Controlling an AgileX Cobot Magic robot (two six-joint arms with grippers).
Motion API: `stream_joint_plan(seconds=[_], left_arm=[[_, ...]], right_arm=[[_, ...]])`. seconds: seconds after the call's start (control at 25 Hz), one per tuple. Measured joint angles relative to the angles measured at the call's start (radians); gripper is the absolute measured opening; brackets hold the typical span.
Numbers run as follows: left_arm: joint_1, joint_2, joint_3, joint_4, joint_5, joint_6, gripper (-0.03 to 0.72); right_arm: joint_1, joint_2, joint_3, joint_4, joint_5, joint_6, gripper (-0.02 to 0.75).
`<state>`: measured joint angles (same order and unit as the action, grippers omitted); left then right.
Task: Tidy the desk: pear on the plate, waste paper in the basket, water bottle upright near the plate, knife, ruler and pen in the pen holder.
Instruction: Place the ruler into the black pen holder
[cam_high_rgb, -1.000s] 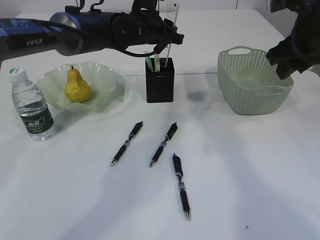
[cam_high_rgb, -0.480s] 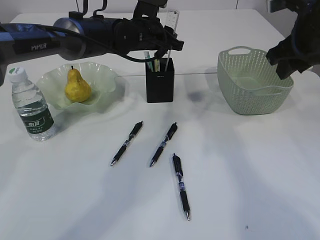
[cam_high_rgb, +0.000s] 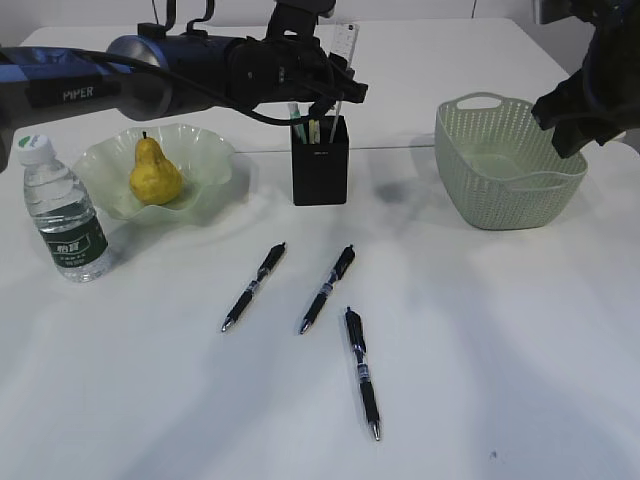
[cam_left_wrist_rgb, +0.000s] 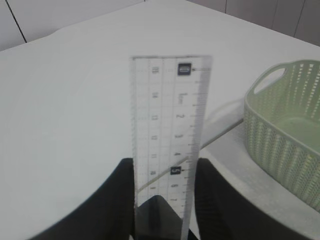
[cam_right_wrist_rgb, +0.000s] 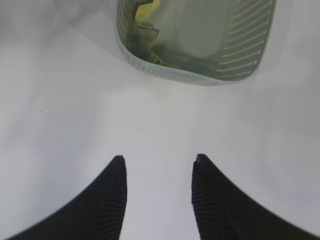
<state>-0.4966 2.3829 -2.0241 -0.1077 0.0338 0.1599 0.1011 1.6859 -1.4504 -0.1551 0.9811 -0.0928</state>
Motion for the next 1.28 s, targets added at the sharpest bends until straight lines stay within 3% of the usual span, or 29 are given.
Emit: stream_joint_plan(seconds=[1.28], left_arm=[[0.011,0.000,0.000,-0.008,0.026,-0.002,0.290]], right_arm=[[0.000,0.000,0.000,0.000,0.000,0.000,0.352]])
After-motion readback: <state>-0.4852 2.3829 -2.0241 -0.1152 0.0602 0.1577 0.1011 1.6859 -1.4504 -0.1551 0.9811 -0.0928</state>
